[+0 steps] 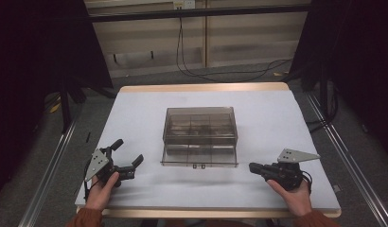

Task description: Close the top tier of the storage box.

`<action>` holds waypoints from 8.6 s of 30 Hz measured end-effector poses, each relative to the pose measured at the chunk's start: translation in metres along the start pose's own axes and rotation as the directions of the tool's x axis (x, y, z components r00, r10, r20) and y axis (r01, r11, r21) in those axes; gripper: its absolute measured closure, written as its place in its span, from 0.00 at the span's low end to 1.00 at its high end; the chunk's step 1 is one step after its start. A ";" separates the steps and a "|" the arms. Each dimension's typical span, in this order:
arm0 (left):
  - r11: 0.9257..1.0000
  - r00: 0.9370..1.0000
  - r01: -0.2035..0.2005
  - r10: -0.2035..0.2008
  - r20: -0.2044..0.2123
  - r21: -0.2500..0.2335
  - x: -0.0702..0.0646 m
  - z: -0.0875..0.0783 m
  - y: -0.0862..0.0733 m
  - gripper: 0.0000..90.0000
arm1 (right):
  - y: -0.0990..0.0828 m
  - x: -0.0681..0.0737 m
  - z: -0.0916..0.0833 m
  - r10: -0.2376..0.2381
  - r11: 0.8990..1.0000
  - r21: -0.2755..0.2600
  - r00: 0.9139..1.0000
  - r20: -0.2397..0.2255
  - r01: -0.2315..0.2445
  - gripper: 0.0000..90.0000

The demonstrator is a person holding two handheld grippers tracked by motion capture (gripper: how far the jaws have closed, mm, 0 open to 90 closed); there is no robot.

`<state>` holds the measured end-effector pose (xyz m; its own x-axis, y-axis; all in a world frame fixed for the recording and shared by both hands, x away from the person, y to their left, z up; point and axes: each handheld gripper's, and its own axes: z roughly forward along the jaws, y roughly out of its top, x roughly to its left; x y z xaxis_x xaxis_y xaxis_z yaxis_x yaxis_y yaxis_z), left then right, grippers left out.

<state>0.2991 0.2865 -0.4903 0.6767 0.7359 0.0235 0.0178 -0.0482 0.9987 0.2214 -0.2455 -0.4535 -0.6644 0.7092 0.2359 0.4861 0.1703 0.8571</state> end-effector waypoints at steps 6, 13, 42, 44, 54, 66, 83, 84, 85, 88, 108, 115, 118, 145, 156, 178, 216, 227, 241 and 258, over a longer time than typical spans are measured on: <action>1.000 1.000 0.000 0.000 0.000 0.000 0.000 0.000 0.000 0.01 | 0.002 0.008 0.004 -0.020 1.000 0.003 0.999 -0.042 0.020 1.00; 1.000 1.000 0.003 -0.003 0.002 -0.003 0.000 0.000 0.000 0.01 | 0.005 0.021 0.013 -0.053 0.998 0.027 0.994 -0.092 0.055 1.00; 1.000 1.000 0.008 -0.008 0.005 -0.002 0.000 0.000 0.000 0.01 | 0.018 0.064 0.062 -0.153 0.977 0.109 0.960 -0.232 0.182 1.00; 1.000 1.000 0.017 -0.017 0.006 -0.007 -0.001 0.000 0.000 0.01 | 0.021 0.067 0.066 -0.158 0.977 0.100 0.957 -0.243 0.186 1.00; 1.000 1.000 0.018 -0.018 0.007 -0.009 -0.001 0.001 0.000 0.01 | 0.030 0.077 0.087 -0.175 0.974 0.094 0.945 -0.278 0.208 1.00; 1.000 1.000 0.006 -0.006 0.004 -0.002 0.000 0.000 0.000 0.01 | 0.040 0.083 0.100 -0.187 0.972 0.085 0.938 -0.293 0.220 1.00; 1.000 1.000 0.016 -0.016 0.006 -0.009 -0.001 0.000 0.000 0.01 | 0.053 0.089 0.117 -0.206 0.967 0.083 0.927 -0.314 0.242 1.00; 1.000 1.000 0.016 -0.016 0.006 -0.009 -0.001 0.000 0.000 0.01 | 0.052 0.089 0.118 -0.202 0.967 0.085 0.928 -0.313 0.239 1.00; 1.000 1.000 0.016 -0.016 0.006 -0.009 -0.001 0.000 0.000 0.01 | 0.052 0.088 0.118 -0.205 0.967 0.086 0.929 -0.309 0.242 1.00; 1.000 1.000 0.008 -0.008 0.001 -0.009 0.000 0.000 0.000 0.01 | 0.050 0.084 0.117 -0.196 0.969 0.089 0.935 -0.295 0.231 1.00; 1.000 1.000 0.003 -0.003 0.003 -0.003 0.000 0.000 0.000 0.01 | 0.047 0.074 0.115 -0.174 0.973 0.100 0.948 -0.265 0.207 1.00; 1.000 1.000 0.009 -0.009 0.003 -0.007 0.000 0.000 0.000 0.01 | 0.048 0.073 0.116 -0.167 0.975 0.095 0.949 -0.266 0.198 1.00; 1.000 1.000 0.016 -0.016 0.006 -0.009 -0.001 0.000 0.000 0.01 | 0.049 0.074 0.116 -0.171 0.975 0.091 0.948 -0.267 0.201 1.00; 1.000 1.000 0.012 -0.012 0.000 -0.009 -0.001 0.000 0.000 0.01 | 0.052 0.074 0.119 -0.172 0.978 0.076 0.954 -0.246 0.196 1.00; 1.000 1.000 0.011 -0.011 0.000 -0.007 0.000 0.000 0.000 0.01 | 0.053 0.071 0.119 -0.161 0.980 0.075 0.957 -0.241 0.184 1.00; 1.000 1.000 0.013 -0.013 0.006 -0.006 0.000 0.000 0.000 0.01 | 0.055 0.064 0.123 -0.150 0.983 0.070 0.963 -0.224 0.170 1.00; 1.000 1.000 0.015 -0.015 0.007 -0.005 0.000 0.000 0.000 0.01 | 0.065 0.052 0.134 -0.146 0.986 0.053 0.966 -0.211 0.161 1.00; 1.000 1.000 0.011 -0.011 0.006 -0.001 0.000 0.000 0.000 0.01 | 0.066 0.047 0.136 -0.141 0.987 0.048 0.969 -0.202 0.153 1.00; 1.000 1.000 0.011 -0.011 0.006 -0.001 0.000 0.000 0.000 0.01 | 0.068 0.044 0.137 -0.138 0.988 0.044 0.970 -0.200 0.150 1.00; 1.000 1.000 0.011 -0.011 0.007 -0.002 0.000 0.000 0.000 0.01 | 0.071 0.041 0.142 -0.148 0.986 0.049 0.970 -0.195 0.161 1.00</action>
<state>0.2992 0.2863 -0.4904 0.6815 0.7317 0.0124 0.0233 -0.0387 0.9990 0.3089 -0.1072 -0.4478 -0.8269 0.5291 0.1906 0.4002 0.3154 0.8604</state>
